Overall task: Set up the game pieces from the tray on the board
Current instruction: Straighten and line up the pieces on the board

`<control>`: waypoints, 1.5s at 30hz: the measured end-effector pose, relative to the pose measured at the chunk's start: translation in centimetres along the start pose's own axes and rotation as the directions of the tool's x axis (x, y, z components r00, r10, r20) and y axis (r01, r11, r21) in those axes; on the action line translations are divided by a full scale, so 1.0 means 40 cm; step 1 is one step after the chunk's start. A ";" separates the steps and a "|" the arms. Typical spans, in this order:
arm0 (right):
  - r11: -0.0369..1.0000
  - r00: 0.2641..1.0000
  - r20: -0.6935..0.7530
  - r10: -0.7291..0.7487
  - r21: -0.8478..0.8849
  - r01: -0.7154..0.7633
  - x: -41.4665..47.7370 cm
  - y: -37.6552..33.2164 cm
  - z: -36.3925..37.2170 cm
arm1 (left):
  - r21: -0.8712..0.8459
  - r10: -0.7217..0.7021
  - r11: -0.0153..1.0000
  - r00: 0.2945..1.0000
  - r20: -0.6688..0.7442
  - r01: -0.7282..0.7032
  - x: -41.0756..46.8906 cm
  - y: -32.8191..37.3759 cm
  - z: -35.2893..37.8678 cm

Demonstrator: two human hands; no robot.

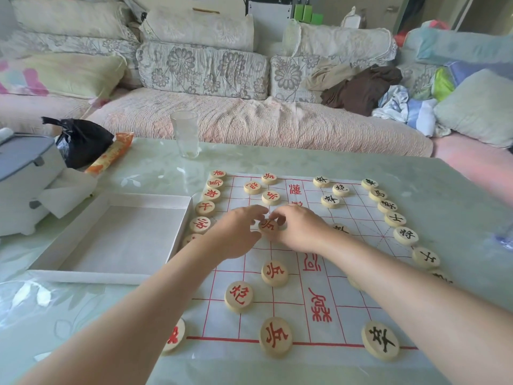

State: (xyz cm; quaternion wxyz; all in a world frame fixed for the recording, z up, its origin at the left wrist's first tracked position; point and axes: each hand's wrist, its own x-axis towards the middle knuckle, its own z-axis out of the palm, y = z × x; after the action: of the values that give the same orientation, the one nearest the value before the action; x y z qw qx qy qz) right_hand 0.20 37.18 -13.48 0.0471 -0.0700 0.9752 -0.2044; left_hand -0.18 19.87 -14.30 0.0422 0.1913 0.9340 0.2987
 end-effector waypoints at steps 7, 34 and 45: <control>0.997 0.998 0.052 -0.025 0.076 0.020 0.012 0.031 0.000 | 0.077 -0.002 0.997 0.997 -0.073 0.007 0.006 -0.006 0.011; 0.992 0.994 -0.017 -0.110 0.065 0.111 -0.031 -0.006 -0.022 | 0.131 0.066 0.990 0.987 -0.149 -0.046 -0.041 0.009 -0.033; 0.928 0.911 0.229 -0.343 -0.064 0.366 -0.179 -0.127 -0.007 | 0.214 0.059 0.974 0.997 0.043 -0.067 -0.234 -0.014 -0.100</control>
State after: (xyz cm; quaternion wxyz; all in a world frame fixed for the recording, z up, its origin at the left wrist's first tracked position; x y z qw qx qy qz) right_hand 7.81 33.80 -10.70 0.1098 -0.2699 0.9449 -0.1490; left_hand 7.49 13.72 -11.66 0.0287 0.2298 0.9534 0.1934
